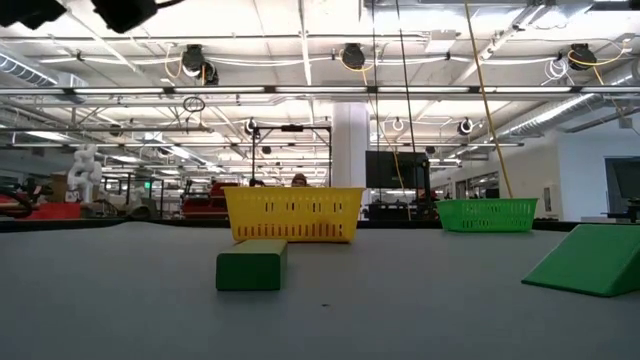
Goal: Sort & place blocks by color
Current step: Put the red block into the orange basket
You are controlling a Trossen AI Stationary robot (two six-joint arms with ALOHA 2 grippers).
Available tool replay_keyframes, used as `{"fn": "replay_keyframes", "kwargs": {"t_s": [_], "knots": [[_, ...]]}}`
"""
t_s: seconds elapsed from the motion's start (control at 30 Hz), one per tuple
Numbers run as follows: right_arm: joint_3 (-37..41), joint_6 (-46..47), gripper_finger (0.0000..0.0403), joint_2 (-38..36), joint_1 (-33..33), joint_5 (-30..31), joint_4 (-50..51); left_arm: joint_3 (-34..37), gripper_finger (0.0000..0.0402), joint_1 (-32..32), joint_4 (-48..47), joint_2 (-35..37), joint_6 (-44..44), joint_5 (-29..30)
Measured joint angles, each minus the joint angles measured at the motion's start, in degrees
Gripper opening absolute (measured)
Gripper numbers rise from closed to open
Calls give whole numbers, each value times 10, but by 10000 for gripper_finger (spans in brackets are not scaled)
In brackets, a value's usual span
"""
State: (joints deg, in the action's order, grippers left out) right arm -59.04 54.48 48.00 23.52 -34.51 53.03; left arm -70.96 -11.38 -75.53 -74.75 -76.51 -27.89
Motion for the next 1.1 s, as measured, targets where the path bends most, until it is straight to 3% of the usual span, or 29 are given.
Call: {"fn": "replay_keyframes", "kwargs": {"t_s": [0.17, 0.4, 0.63, 0.77, 0.97, 1.1], "knots": [[85, 83, 47, 35, 66, -9, -148, 0, 218, -27, -14, 0, 24, 40], [192, 232, 47, 100, 161, 15, -364, 0, 218, -35, -87, -1, 51, 224], [215, 320, 47, 134, 238, 35, -388, 1, 218, -30, -144, -1, 0, 329], [216, 347, 64, 134, 263, 72, -374, 2, 218, -18, -145, -5, -50, 342], [216, 326, 182, 134, 279, 133, -325, 2, 218, -8, -135, -11, -89, 317], [216, 289, 222, 134, 280, 163, -312, 2, 218, -10, -116, -11, -109, 269]]}}
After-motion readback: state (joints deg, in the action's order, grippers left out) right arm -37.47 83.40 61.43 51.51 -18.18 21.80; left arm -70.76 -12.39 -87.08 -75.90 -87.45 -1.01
